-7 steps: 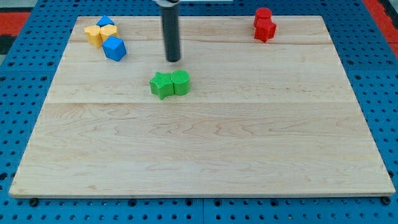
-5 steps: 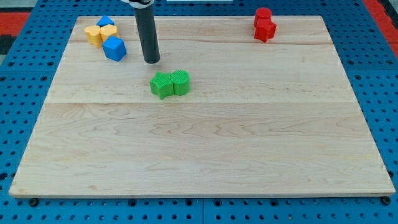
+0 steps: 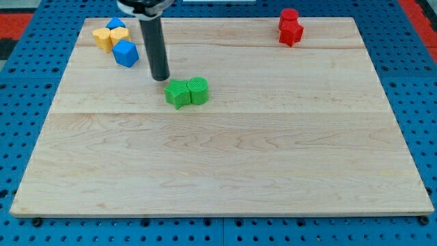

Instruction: Drag the blue cube towards center top of the board

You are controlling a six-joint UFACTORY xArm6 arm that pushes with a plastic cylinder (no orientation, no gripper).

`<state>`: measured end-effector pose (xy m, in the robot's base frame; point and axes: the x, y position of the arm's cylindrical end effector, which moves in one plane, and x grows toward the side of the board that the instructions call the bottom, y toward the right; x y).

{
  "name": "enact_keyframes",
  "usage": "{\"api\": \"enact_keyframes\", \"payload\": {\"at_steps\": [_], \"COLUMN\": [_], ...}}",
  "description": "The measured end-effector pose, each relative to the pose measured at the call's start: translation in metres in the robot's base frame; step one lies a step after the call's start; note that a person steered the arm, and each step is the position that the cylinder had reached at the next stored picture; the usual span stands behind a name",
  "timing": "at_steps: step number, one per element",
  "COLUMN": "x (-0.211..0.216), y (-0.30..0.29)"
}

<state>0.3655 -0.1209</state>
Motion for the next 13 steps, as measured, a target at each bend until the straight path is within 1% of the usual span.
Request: {"api": "enact_keyframes", "payload": {"at_steps": [2,3,4,5,6,7,8,9,10,11,13], "x": [-0.003,-0.057,-0.079,-0.066,-0.043,-0.039,-0.064,-0.050,0.003,-0.027,-0.036], "y": [-0.122,-0.124,-0.085,-0.072,-0.082,-0.069,-0.053,-0.026,-0.019,-0.021,0.016]}}
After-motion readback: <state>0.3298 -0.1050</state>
